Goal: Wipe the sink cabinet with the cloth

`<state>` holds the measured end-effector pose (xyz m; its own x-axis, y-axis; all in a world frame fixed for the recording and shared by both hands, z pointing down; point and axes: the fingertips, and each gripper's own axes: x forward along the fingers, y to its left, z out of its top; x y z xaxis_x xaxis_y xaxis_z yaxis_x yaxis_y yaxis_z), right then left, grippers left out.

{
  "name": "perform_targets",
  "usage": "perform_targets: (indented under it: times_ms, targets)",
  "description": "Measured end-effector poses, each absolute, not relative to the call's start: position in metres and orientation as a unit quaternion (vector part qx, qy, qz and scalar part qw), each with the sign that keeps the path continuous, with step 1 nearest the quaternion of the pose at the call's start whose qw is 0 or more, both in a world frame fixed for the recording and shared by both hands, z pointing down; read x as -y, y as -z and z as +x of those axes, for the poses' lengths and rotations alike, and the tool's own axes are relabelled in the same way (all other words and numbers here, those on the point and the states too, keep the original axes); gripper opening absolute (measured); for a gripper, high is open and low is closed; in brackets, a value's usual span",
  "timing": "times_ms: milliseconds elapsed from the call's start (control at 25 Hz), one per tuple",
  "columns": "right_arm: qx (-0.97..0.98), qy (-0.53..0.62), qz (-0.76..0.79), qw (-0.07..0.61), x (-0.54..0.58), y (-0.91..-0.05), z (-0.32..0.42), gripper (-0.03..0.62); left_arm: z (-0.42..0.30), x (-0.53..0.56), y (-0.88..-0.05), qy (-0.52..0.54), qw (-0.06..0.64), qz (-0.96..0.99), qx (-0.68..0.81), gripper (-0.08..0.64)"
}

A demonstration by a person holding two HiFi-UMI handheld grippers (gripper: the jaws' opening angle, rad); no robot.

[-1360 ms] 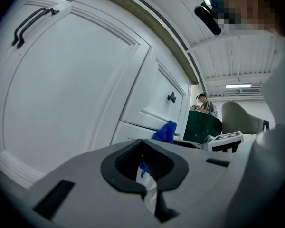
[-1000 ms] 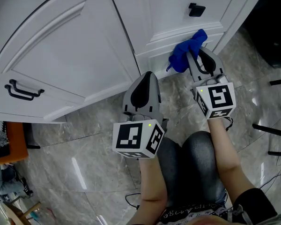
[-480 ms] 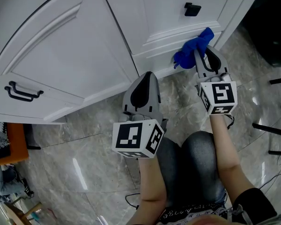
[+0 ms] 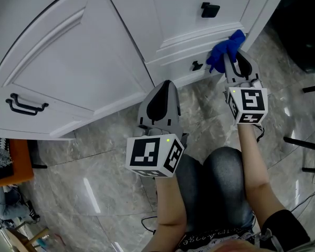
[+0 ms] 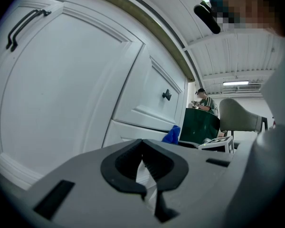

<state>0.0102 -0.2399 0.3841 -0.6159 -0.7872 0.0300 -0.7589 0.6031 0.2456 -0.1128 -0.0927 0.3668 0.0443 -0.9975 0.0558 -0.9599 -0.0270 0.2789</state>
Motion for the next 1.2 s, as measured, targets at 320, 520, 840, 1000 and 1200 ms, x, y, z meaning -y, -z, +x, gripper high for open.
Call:
perform_targets:
  times_ms: [320,520,840,1000,1200]
  targets:
    - [0.884,0.099,0.452,0.071,0.252,-0.388,0.025,0.08,-0.114,0.093,-0.368,0.077,0.122,0.711,0.689,0.005]
    - [0.883,0.099,0.453,0.073,0.255,-0.389,0.029,0.08,-0.114,0.094,-0.369,0.077,0.123,0.711,0.688,0.005]
    - [0.883,0.096,0.454,0.071,0.257,-0.389,0.031,0.08,-0.115,0.094,-0.37,0.079,0.123,0.711,0.687,0.005]
    - [0.883,0.101,0.452,0.076,0.257,-0.39,0.032,0.08,-0.116,0.094,-0.37,0.08,0.123,0.712,0.687,0.005]
    - [0.876,0.104,0.462,0.084,0.261,-0.391,0.037,0.08,-0.117,0.092,-0.369,0.08,0.125,0.711,0.687,0.005]
